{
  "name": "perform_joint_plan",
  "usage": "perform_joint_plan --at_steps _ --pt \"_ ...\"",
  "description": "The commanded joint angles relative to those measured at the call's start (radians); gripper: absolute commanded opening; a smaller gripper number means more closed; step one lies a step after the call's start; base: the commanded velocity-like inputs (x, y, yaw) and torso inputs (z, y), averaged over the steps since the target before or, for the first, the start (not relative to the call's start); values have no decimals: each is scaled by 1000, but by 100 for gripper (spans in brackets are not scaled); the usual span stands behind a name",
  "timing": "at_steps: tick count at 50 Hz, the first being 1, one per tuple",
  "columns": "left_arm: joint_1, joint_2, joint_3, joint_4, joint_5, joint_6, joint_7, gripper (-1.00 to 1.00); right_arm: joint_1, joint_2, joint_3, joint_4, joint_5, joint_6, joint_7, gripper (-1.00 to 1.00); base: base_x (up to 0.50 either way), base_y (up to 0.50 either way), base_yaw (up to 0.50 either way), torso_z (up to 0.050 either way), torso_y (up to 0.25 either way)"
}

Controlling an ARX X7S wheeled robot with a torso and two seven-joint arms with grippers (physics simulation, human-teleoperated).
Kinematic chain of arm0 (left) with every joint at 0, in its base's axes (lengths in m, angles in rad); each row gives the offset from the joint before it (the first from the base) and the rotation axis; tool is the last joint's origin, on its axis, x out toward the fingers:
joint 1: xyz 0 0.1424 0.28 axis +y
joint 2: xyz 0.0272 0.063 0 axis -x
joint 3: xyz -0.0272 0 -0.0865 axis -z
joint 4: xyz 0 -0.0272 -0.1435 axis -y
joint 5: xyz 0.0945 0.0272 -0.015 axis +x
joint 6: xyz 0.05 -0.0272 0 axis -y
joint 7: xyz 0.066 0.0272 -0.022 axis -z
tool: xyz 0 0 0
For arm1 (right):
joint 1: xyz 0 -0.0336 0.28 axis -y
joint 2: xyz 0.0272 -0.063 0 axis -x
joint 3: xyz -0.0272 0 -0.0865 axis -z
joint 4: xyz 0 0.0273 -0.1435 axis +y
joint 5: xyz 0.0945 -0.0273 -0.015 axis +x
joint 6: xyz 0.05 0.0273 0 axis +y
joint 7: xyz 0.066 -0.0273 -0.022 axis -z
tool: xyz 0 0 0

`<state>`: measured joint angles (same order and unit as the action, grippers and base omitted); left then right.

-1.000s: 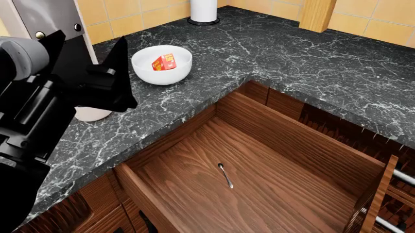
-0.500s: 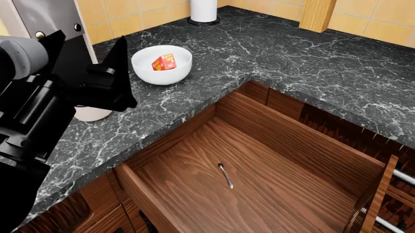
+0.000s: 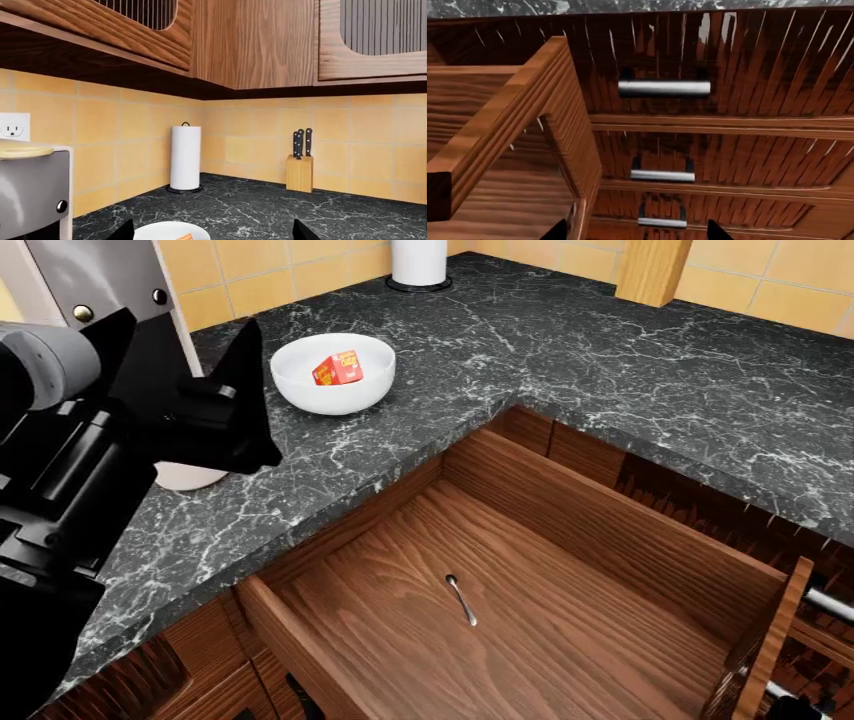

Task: Place the bar in the bowl and close the drawer.

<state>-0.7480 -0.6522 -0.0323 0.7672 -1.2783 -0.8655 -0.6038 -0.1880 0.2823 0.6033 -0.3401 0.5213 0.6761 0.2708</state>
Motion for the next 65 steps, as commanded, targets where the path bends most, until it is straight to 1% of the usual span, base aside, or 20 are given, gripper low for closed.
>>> perform_joint_plan --at_steps 1,10,37,46,65 --pt "8 0 4 3 4 6 3 100 51 -10 -80 57 -18 -14 -8 100 0 0 0 0 0" --pt "13 0 6 3 6 11 5 100 102 -11 -142 65 -24 7 -1 100 0 0 0 0 0" --pt "17 -4 8 0 5 23 7 100 278 -32 -340 230 -85 -22 -31 100 0 0 0 0 0" --pt "4 -4 17 -8 4 20 6 100 353 -50 -420 323 -118 -53 -53 100 0 0 0 0 0" --pt "3 -10 15 -6 -2 27 2 100 497 -91 -538 509 -161 -98 -93 100 0 0 0 -1 0"
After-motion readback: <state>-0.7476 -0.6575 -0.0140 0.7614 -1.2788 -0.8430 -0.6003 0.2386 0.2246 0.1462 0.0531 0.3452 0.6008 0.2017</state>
